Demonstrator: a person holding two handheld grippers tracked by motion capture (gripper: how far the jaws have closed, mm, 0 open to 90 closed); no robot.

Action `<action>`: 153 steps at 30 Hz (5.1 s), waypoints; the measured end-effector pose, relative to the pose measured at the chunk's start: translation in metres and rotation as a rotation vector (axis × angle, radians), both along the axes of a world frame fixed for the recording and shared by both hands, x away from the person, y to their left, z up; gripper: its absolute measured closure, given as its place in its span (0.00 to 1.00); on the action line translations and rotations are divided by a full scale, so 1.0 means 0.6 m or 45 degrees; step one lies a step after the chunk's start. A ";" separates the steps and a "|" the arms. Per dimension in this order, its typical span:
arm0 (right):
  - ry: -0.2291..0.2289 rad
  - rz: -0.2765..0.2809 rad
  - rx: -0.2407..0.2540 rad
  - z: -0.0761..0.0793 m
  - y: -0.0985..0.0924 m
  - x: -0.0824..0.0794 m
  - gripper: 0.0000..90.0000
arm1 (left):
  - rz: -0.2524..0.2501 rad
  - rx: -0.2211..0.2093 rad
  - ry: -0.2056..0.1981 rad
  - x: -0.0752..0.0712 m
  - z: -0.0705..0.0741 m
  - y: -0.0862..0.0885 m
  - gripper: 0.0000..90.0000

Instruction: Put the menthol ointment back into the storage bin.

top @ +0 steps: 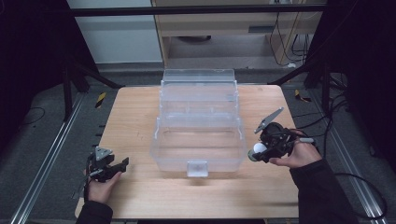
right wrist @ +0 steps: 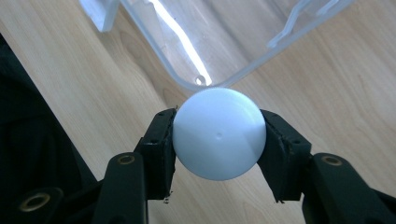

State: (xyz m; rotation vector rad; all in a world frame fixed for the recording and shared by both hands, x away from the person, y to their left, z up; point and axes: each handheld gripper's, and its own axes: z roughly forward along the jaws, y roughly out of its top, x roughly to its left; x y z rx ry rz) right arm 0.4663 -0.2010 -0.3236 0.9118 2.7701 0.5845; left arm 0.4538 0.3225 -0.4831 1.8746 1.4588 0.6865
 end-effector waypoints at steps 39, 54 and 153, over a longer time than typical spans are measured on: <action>-0.007 0.097 0.006 -0.030 0.106 0.088 0.56 | 0.003 -0.005 -0.005 0.000 0.001 0.003 0.42; 0.044 0.093 -0.008 -0.085 0.098 0.096 0.56 | 0.004 -0.005 -0.005 0.000 0.001 0.003 0.42; -0.470 -0.517 0.555 -0.159 -0.118 -0.001 0.19 | -0.015 -0.020 -0.002 -0.002 0.006 0.004 0.52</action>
